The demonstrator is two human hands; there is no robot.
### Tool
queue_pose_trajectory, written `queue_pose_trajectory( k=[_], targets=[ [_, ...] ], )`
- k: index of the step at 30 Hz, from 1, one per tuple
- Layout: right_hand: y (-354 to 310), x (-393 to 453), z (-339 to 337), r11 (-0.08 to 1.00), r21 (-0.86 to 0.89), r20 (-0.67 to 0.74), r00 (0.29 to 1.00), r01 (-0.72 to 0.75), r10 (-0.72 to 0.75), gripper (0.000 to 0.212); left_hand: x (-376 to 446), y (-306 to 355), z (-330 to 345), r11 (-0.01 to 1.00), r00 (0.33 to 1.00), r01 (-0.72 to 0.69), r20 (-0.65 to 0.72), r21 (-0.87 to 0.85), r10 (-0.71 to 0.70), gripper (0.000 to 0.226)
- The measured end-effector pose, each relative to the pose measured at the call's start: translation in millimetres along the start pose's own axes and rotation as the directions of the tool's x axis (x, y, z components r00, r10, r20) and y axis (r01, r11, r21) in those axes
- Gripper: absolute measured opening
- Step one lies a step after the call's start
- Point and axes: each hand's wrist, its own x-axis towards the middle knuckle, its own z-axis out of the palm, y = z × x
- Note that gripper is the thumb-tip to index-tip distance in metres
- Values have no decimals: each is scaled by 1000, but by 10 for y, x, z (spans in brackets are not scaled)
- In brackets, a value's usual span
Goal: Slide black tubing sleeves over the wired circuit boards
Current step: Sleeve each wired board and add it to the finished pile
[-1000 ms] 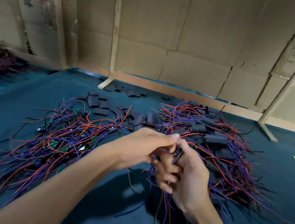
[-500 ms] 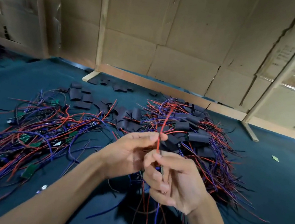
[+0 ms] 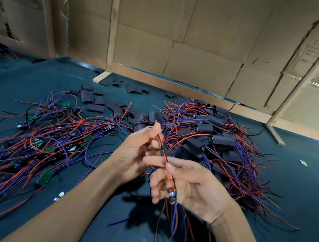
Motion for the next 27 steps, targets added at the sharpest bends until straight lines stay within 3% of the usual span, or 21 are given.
queue_pose_trajectory(
  k=[3, 6, 9, 12, 14, 15, 16, 17, 18, 19, 20, 22, 23, 27],
  targets=[
    [16, 29, -16, 998, 67, -33, 999, 0, 2, 41, -32, -48, 34, 990, 998, -11, 64, 144, 2, 15],
    [24, 65, -9, 981, 192, -154, 988, 5, 25, 36, -29, -80, 42, 981, 995, -38, 95, 188, 20, 11],
    [-2, 96, 7, 962, 270, -278, 960, 42, 36, 32, -24, -67, -4, 903, 996, -86, 38, 422, 77, 16],
    [-14, 86, 7, 936, 346, -274, 961, 68, 32, 21, 63, 32, -12, 822, 993, -109, 33, 559, 110, 29],
    [-5, 66, 7, 933, 354, -235, 972, 63, 23, 19, 256, 162, -22, 822, 964, -138, -115, 552, 239, 33],
    [-6, 54, 6, 938, 342, -222, 975, 60, 19, 19, 389, 244, -40, 811, 909, -164, -233, 562, 346, 32],
    [-8, 45, 6, 942, 329, -212, 977, 64, 8, 20, 527, 327, -79, 744, 813, -178, -330, 644, 480, 30],
    [-11, 37, 9, 946, 314, -206, 979, 75, -9, 21, 659, 397, -151, 602, 702, -139, -351, 787, 621, 25],
    [-16, 35, 13, 951, 297, -205, 978, 91, -30, 21, 770, 449, -244, 398, 650, -42, -278, 916, 708, 19],
    [-14, 39, 17, 953, 282, -212, 976, 110, -50, 21, 860, 486, -339, 191, 692, 67, -183, 979, 699, 19],
    [-8, 42, 15, 954, 273, -221, 973, 128, -67, 21, 938, 514, -433, 6, 780, 166, -135, 986, 610, 28],
    [9, 47, -4, 951, 270, -225, 971, 148, -87, 20, 1064, 539, -580, -299, 901, 288, -152, 910, 405, 47],
    [13, 47, -16, 952, 270, -222, 971, 147, -87, 20, 1111, 553, -623, -384, 925, 308, -181, 871, 334, 52],
    [27, 51, -56, 953, 276, -213, 975, 124, -65, 21, 1193, 627, -621, -468, 950, 306, -238, 829, 200, 44]
  ],
)
